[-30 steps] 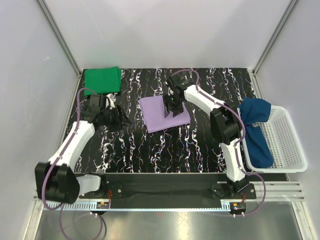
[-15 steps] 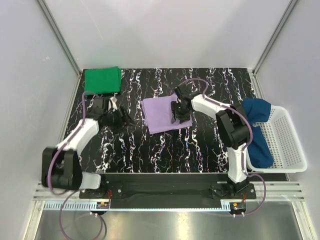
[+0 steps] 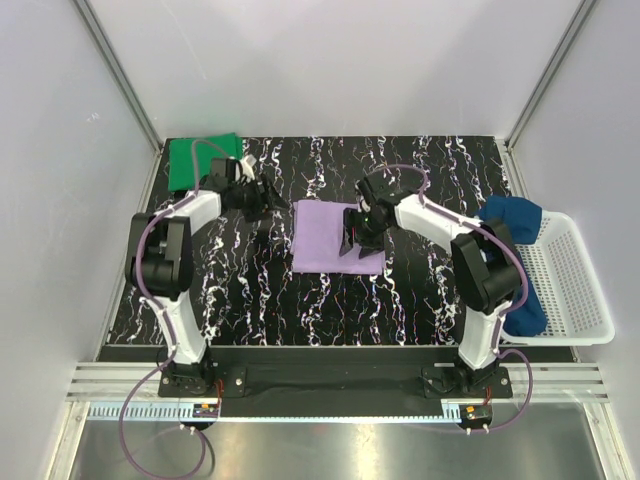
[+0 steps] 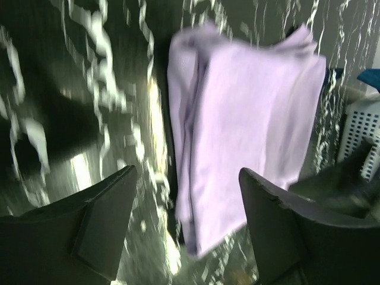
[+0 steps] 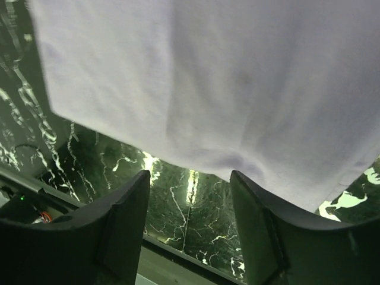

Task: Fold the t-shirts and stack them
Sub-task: Fold the tshirt

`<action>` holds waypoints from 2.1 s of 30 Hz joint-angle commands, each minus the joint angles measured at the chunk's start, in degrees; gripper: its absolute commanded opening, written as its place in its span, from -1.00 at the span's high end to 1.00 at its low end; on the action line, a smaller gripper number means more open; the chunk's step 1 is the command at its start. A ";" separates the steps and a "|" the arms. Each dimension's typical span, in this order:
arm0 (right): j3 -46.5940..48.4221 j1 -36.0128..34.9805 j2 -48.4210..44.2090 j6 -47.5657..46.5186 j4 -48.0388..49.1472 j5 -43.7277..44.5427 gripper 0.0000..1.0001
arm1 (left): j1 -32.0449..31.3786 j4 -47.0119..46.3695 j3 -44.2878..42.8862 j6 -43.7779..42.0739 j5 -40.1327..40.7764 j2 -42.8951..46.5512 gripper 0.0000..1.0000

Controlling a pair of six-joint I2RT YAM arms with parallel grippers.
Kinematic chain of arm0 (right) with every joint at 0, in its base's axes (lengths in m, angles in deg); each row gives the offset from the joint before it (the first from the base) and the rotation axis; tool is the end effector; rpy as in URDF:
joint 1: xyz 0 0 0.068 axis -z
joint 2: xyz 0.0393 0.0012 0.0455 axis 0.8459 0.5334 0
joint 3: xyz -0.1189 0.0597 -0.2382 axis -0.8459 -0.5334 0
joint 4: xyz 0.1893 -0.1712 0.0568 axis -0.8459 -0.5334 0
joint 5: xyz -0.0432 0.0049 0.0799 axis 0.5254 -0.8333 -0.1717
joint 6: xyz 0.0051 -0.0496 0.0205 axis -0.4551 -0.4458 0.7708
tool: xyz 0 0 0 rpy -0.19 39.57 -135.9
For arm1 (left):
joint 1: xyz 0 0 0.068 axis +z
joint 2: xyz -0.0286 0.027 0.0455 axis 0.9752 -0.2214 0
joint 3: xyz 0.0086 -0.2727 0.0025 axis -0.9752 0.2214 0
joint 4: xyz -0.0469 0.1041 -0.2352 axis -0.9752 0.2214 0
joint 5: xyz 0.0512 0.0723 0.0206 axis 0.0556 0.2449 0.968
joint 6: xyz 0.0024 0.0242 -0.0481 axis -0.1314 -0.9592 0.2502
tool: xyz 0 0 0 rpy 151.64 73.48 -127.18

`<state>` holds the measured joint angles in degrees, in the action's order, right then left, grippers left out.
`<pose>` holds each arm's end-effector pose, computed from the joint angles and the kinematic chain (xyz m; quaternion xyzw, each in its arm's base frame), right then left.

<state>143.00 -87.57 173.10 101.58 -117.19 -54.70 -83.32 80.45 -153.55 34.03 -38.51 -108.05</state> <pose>0.3313 0.2013 0.1898 -0.0518 0.9695 0.2145 0.1067 0.3987 -0.0625 0.1851 -0.0662 0.9011 -0.3555 0.2393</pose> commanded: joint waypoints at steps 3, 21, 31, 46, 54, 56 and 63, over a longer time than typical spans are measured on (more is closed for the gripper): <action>7.85 -3.15 -3.02 -12.11 -1.98 0.18 -0.39 | 0.31 -0.19 -3.56 -3.19 -2.10 -0.14 -0.45; 2.07 -27.41 -2.06 -51.49 14.36 27.42 -0.99 | 8.56 15.55 12.17 5.78 6.87 21.93 -0.40; 13.32 -26.19 2.08 -28.50 3.65 31.85 -0.92 | 8.75 -0.17 17.38 5.53 -7.28 22.04 -0.47; -8.28 -10.72 -27.97 -12.65 0.30 19.70 -0.90 | -3.56 4.64 -13.20 -11.97 6.24 -7.67 -0.58; -14.45 -9.57 -33.61 -11.69 3.03 17.95 -0.90 | -3.82 6.06 -16.74 -16.28 2.83 -13.57 -0.60; -14.28 -9.57 -32.82 -12.21 2.85 17.42 -0.89 | -3.82 6.05 -16.56 -16.54 2.64 -13.40 -0.60; -12.61 -10.62 -26.33 -19.06 6.72 16.36 -0.93 | -1.89 8.42 -13.93 -6.81 4.57 -6.82 -0.57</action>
<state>128.58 -97.45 144.16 86.46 -114.50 -37.26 -86.77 88.10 -168.44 21.82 -34.75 -120.97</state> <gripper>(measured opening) 0.960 0.788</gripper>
